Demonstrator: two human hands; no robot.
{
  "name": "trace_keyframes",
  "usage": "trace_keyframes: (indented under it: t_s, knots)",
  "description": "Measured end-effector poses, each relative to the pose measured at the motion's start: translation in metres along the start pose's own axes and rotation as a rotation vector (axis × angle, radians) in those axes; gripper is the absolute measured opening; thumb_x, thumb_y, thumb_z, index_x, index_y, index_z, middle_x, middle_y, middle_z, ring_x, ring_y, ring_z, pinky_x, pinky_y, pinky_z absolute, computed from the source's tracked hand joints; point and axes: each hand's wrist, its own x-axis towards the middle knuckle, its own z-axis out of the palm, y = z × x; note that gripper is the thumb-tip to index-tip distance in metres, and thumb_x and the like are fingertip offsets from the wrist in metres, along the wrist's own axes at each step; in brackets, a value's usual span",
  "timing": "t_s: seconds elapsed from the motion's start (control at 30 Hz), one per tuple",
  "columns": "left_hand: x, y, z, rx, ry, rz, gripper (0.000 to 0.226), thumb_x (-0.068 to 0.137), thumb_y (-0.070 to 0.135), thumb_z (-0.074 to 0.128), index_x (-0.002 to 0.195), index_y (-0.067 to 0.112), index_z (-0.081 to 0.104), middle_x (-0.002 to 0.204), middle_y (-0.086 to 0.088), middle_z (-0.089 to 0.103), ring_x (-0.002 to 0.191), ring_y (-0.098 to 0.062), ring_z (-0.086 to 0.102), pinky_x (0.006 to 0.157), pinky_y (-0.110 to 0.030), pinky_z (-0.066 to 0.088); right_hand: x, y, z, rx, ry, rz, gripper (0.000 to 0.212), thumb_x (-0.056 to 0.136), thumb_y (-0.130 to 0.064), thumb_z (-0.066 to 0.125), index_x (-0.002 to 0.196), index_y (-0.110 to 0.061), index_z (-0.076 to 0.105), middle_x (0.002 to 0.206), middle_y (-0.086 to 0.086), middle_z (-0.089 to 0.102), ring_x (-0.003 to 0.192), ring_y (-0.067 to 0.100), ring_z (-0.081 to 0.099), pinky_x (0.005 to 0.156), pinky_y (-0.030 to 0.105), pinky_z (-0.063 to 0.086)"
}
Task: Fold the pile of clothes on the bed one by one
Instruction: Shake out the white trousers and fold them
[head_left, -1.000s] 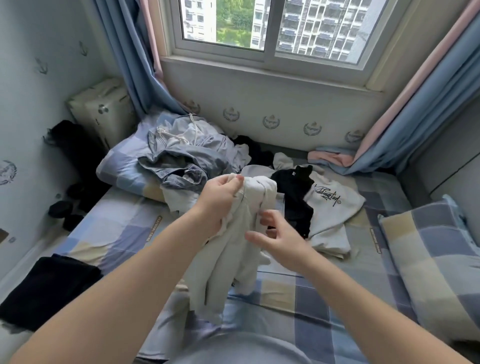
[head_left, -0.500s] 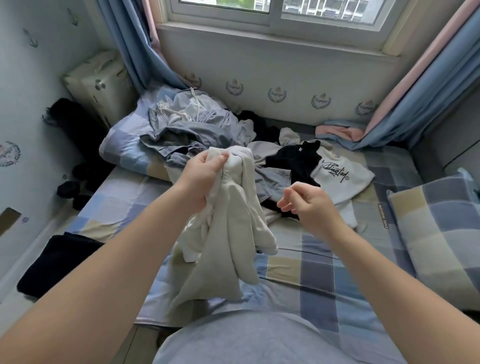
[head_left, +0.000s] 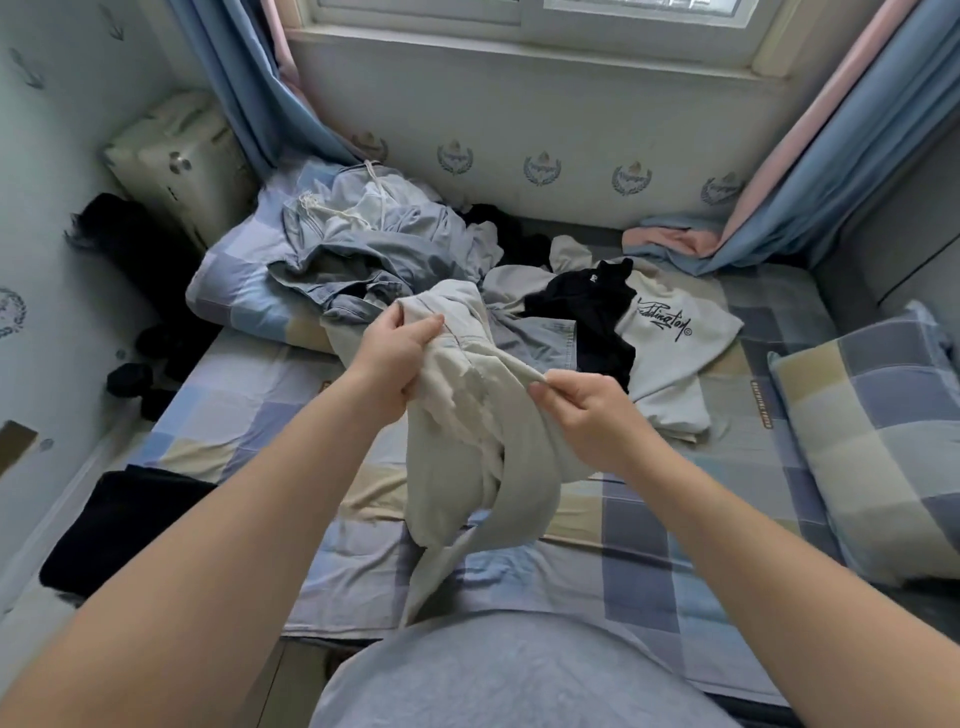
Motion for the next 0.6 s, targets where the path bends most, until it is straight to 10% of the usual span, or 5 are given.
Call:
trace_keyframes:
  t_s: [0.1, 0.3, 0.53, 0.6]
  knots:
    - [0.009, -0.012, -0.008, 0.052, 0.064, -0.029, 0.007, 0.099, 0.015, 0.062, 0.105, 0.018, 0.059, 0.072, -0.003, 0.05, 0.042, -0.009, 0.035, 0.037, -0.017, 0.025, 0.003, -0.003, -0.023, -0.073, 0.054, -0.034, 0.044, 0.102, -0.029, 0.057, 0.062, -0.015, 0.043, 0.049, -0.012, 0.04, 0.049, 0.007, 0.035, 0.052, 0.028, 0.028]
    - [-0.01, -0.027, 0.015, 0.251, 0.097, 0.026, 0.019, 0.097, 0.028, 0.067, 0.105, 0.017, 0.054, 0.094, -0.006, 0.064, 0.069, -0.014, 0.063, 0.058, -0.026, 0.048, 0.007, -0.008, -0.039, 0.417, 0.182, 0.217, 0.049, 0.095, -0.039, 0.058, 0.081, 0.008, 0.056, 0.07, 0.009, 0.044, 0.063, 0.024, 0.04, 0.058, 0.035, 0.034]
    - [-0.041, -0.071, 0.046, 0.559, -0.386, -0.011, 0.069, 0.07, 0.05, 0.086, 0.124, 0.021, 0.054, 0.115, 0.007, 0.065, 0.104, -0.009, 0.065, 0.089, -0.031, 0.055, 0.002, -0.027, -0.045, 0.694, 0.238, 0.29, 0.028, 0.104, -0.03, 0.053, 0.094, -0.014, 0.073, 0.085, 0.01, 0.071, 0.074, 0.022, 0.069, 0.062, 0.035, 0.059]
    - [-0.036, -0.087, 0.049, 0.526, -0.292, 0.06, 0.045, 0.079, 0.036, 0.083, 0.115, 0.018, 0.062, 0.102, 0.005, 0.069, 0.09, -0.007, 0.065, 0.084, -0.033, 0.055, -0.001, -0.03, -0.05, 0.685, 0.255, 0.244, 0.029, 0.105, -0.031, 0.051, 0.097, -0.013, 0.072, 0.087, 0.008, 0.073, 0.074, 0.018, 0.07, 0.06, 0.032, 0.059]
